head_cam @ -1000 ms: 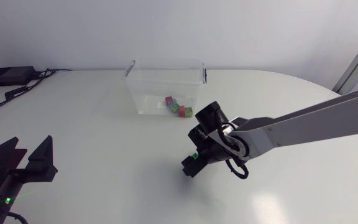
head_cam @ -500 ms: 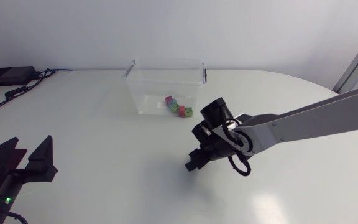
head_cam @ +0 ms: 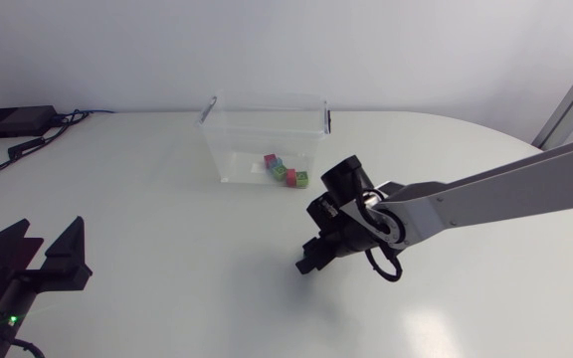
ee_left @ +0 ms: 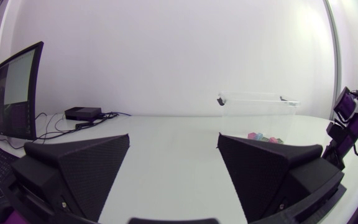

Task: Place the duplo bricks in the container

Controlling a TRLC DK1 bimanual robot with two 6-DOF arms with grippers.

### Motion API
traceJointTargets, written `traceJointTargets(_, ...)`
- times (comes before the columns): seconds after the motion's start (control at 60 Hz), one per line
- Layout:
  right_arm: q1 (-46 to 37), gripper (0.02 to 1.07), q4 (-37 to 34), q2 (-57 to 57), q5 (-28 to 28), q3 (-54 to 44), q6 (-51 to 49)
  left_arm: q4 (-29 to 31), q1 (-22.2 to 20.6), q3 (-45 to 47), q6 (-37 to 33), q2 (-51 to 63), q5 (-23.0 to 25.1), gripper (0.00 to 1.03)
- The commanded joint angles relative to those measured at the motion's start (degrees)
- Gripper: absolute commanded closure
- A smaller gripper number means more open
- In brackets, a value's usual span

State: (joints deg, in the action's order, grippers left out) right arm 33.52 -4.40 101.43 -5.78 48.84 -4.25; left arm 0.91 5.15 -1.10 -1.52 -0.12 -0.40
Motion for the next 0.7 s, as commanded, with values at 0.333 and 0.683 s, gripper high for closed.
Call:
traceJointTargets(0.333,-2.67,0.75,-0.43,-10.81,0.95,0.47,0.91,-0.47,0.39,1.02,-0.24,-0.58,0.40,0.04)
traceJointTargets(0.683,-5.48,0.75,-0.08,-13.54,1.30,5.74,0.56,-0.47,0.39,1.02,-0.24,-0.58,0.40,0.04)
